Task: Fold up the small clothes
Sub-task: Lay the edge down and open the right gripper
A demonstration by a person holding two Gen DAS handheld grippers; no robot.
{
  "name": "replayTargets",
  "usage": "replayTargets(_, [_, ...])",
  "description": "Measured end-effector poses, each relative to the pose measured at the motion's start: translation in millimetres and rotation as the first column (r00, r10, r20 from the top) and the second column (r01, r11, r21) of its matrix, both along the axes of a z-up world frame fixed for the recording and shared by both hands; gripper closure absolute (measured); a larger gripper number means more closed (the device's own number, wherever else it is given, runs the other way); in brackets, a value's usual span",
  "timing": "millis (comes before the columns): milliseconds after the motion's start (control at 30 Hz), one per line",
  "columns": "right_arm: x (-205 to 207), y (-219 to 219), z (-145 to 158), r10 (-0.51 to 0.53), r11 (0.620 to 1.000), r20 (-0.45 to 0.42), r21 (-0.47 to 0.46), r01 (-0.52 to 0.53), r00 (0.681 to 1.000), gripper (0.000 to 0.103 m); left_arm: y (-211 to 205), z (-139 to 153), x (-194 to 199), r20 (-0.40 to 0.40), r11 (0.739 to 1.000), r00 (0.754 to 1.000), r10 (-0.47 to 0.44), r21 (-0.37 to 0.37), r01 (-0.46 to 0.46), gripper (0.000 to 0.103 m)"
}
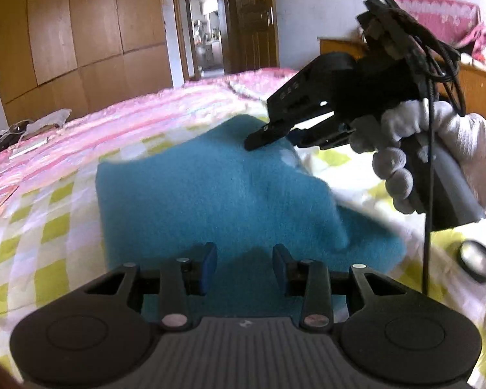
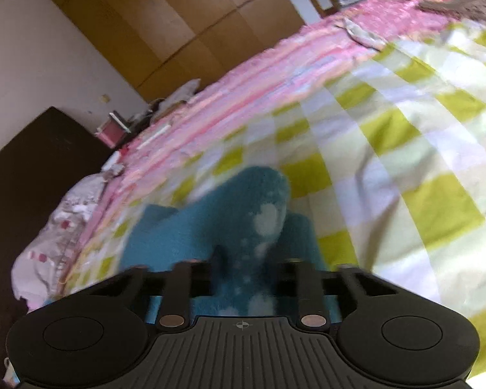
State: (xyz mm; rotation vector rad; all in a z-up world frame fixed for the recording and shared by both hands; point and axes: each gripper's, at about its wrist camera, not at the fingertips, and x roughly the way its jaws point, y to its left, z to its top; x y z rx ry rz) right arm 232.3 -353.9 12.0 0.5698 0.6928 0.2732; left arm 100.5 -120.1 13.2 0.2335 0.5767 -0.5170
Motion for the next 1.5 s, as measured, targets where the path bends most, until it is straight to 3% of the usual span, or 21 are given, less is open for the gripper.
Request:
replayTargets(67, [-1, -7, 17, 0.002, 1.000, 0.054, 0.026, -0.003, 0.999, 0.088, 0, 11, -4, 0.029, 0.999, 1.000, -0.011, -0.046, 0.013, 0.061])
replayTargets(167, [10, 2, 29, -0.011, 0.999, 0.102, -0.048, 0.016, 0.995, 0.088, -8, 16, -4, 0.051, 0.996, 0.998, -0.025, -0.086, 0.029, 0.060])
replayTargets(267, [42, 17, 1, -0.013, 0.985, -0.007, -0.170, 0.012, 1.000, 0.088, -24, -1, 5, 0.008, 0.997, 0.999, -0.034, -0.065, 0.035, 0.060])
replayTargets(333, [44, 14, -14, -0.021, 0.984, -0.027, -0.176, 0.016, 0.999, 0.086, -28, -11, 10, -0.034, 0.997, 0.999, -0.035, -0.067, 0.032, 0.060])
replayTargets(433, [30, 0, -18, -0.035, 0.993, -0.024, -0.109, 0.032, 0.999, 0.084, -26, -15, 11, -0.049, 0.997, 0.998, -0.040, -0.069, 0.037, 0.060])
replayTargets(467, [27, -2, -18, -0.038, 0.993, -0.027, -0.110, 0.035, 0.999, 0.080, -24, -14, 11, -0.053, 0.997, 0.998, -0.041, -0.072, 0.037, 0.060])
replayTargets(667, [-25, -13, 7, -0.055, 0.993, 0.062, -0.097, 0.061, 0.997, 0.075, -7, 0, 3, -0.032, 0.996, 0.999, -0.019, -0.090, 0.016, 0.060])
replayTargets(800, [-66, -2, 10, -0.015, 0.983, 0.079, -0.179, 0.028, 0.997, 0.075, 7, 1, -3, -0.026, 0.996, 0.999, 0.019, -0.087, -0.021, 0.060])
replayTargets(900, [-84, 8, 0, 0.006, 0.970, 0.051, -0.243, 0.007, 0.999, 0.075, 14, -4, 0, -0.069, 0.994, 0.996, 0.060, -0.091, -0.066, 0.060])
replayTargets(1067, [-96, 16, -16, -0.049, 0.932, 0.000, -0.359, 0.046, 0.999, 0.075, 15, -10, -1, -0.086, 0.993, 0.992, 0.095, -0.057, -0.101, 0.060])
replayTargets(1233, [-119, 16, -7, -0.078, 0.942, 0.025, -0.327, 0.082, 0.997, 0.075, 11, -4, -7, -0.103, 0.988, 0.986, 0.135, -0.057, -0.141, 0.059])
replayTargets(1500, [-140, 28, -15, -0.096, 0.912, 0.004, -0.401, 0.089, 0.995, 0.075, 10, -5, -18, -0.116, 0.977, 0.972, 0.203, -0.038, -0.208, 0.056])
